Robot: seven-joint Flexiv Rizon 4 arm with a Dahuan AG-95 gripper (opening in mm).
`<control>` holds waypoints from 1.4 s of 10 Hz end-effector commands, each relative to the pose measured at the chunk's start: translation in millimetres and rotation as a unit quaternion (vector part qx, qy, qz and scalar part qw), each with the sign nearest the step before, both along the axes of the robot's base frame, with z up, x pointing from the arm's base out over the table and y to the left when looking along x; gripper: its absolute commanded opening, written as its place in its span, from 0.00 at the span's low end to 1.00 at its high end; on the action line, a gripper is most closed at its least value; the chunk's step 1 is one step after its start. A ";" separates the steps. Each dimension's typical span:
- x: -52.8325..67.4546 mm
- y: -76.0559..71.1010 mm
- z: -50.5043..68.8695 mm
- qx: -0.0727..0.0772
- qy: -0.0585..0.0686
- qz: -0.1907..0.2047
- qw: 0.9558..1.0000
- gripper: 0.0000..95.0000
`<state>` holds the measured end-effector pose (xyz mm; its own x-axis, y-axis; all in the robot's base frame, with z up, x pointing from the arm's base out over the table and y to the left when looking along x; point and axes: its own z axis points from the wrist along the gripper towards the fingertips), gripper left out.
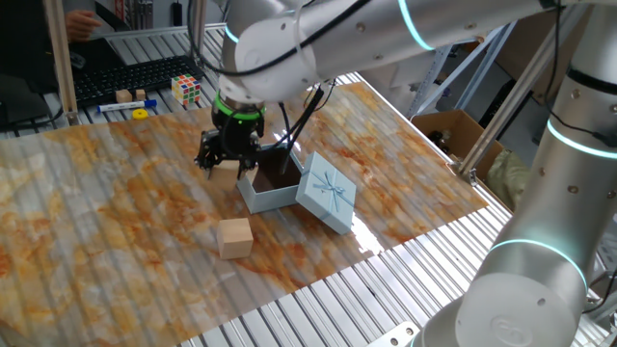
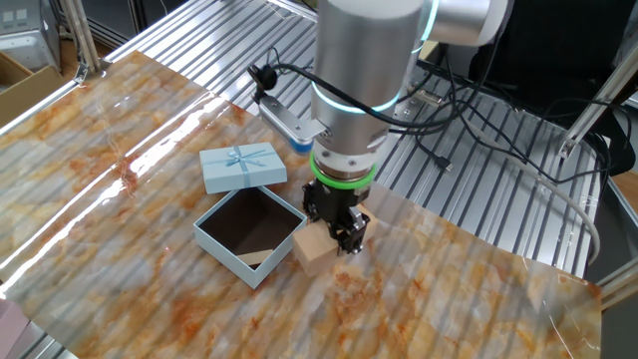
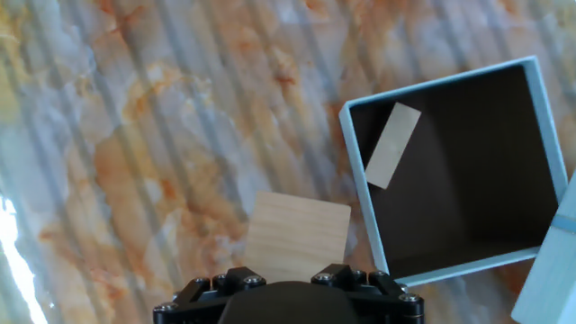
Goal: Take everything out of the gift box
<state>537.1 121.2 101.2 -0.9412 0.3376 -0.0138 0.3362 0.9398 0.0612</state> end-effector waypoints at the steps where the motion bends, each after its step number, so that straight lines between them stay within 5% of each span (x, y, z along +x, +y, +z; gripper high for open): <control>1: 0.5 0.9 -7.5 0.001 -0.009 -0.001 1.000 0.00; 6: -0.3 0.5 -8.7 -0.001 -0.007 -0.002 1.000 0.00; 8: -4.7 5.8 2.7 0.005 0.000 -0.015 1.000 0.00; 14: -4.7 5.8 2.7 -0.008 0.045 -0.015 0.999 0.00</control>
<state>535.0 127.6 102.4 -0.9275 0.3682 0.0649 0.3697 0.9291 0.0109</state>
